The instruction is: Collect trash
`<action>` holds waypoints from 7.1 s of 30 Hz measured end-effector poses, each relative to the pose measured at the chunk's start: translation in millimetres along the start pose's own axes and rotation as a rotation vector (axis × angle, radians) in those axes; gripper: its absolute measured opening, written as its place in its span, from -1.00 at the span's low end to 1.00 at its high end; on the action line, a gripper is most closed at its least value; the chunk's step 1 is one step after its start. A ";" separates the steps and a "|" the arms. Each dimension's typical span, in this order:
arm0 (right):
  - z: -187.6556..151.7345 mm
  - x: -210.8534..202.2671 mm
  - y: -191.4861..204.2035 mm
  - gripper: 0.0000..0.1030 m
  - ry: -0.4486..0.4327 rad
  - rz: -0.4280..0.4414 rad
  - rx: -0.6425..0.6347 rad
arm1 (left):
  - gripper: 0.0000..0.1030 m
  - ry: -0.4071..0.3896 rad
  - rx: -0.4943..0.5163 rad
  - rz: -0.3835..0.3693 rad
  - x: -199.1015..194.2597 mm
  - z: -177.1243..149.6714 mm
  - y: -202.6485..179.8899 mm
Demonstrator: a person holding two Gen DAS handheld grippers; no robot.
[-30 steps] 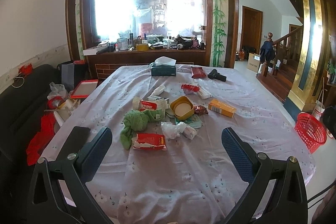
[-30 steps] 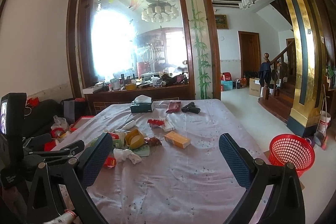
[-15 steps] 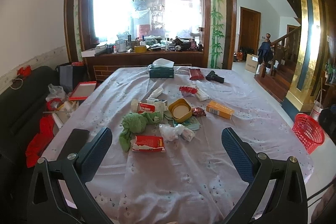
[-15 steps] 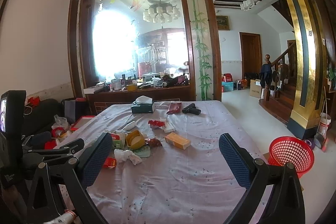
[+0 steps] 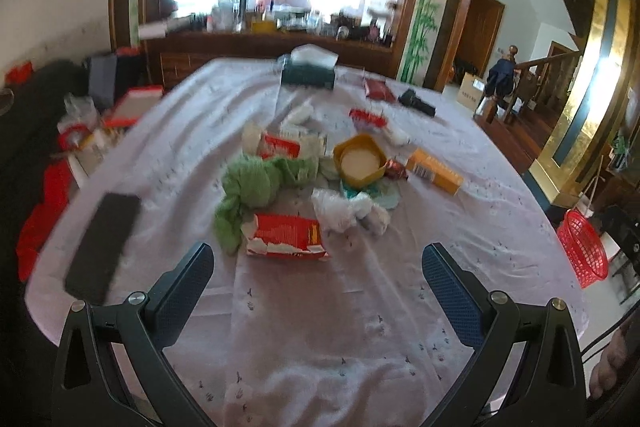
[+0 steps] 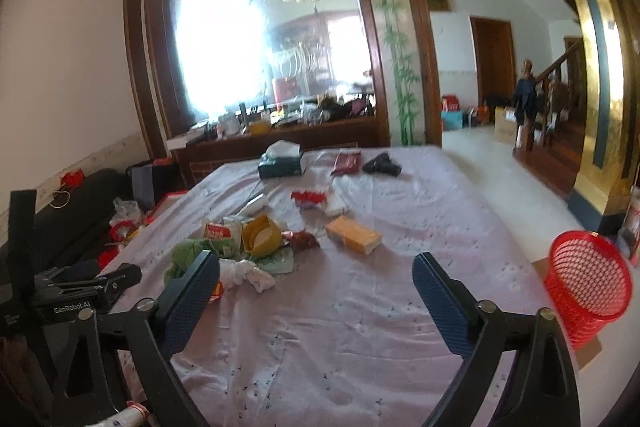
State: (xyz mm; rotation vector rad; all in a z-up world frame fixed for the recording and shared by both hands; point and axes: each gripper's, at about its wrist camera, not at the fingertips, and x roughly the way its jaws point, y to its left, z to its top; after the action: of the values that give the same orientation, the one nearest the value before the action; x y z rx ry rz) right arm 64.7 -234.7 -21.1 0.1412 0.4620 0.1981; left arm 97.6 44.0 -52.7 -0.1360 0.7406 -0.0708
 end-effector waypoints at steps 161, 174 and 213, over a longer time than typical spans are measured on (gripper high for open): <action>42.5 88.7 -39.6 0.96 0.096 0.158 0.047 | 0.78 0.044 -0.105 0.041 58.1 46.5 38.2; 35.2 241.1 -69.5 0.96 0.364 0.155 0.046 | 0.78 0.176 -0.260 0.054 132.6 51.7 81.7; -1.9 50.7 -73.1 0.18 0.197 0.066 0.226 | -0.30 0.089 -0.099 -0.197 28.0 20.9 -9.2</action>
State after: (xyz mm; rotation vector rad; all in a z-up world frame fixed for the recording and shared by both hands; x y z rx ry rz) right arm 119.8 -294.4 -57.6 0.3606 0.6767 0.2255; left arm 132.2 33.9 -54.7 -0.3017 0.8181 -0.2287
